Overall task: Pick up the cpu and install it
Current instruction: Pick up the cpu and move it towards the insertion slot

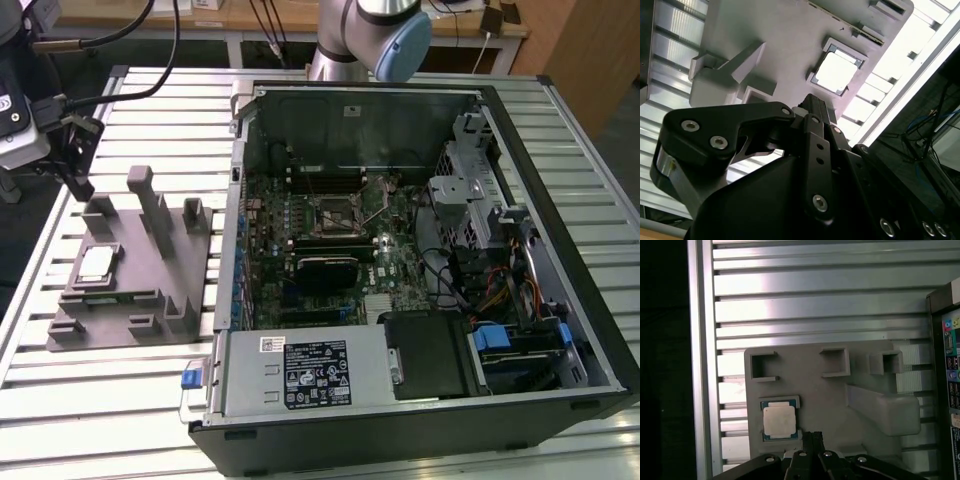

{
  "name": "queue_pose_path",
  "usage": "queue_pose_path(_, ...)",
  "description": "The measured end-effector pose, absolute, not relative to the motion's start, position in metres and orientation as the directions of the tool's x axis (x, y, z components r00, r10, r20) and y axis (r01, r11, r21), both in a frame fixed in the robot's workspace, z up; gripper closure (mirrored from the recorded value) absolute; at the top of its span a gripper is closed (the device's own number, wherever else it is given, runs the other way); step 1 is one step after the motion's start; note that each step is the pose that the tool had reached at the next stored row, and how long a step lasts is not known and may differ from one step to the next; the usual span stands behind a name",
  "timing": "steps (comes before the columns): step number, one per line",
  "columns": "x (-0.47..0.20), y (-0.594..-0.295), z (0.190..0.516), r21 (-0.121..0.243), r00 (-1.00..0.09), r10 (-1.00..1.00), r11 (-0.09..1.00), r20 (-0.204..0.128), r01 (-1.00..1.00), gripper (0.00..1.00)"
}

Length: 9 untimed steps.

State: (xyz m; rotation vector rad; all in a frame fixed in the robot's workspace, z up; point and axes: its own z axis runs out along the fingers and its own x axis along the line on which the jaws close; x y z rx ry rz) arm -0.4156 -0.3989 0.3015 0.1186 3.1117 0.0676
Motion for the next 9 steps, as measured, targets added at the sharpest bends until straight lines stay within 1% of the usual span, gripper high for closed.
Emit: queue_pose_path(9,-0.4231,-0.3998,0.2947,0.044,-0.997,0.077,0.996,-0.025,0.076,0.89)
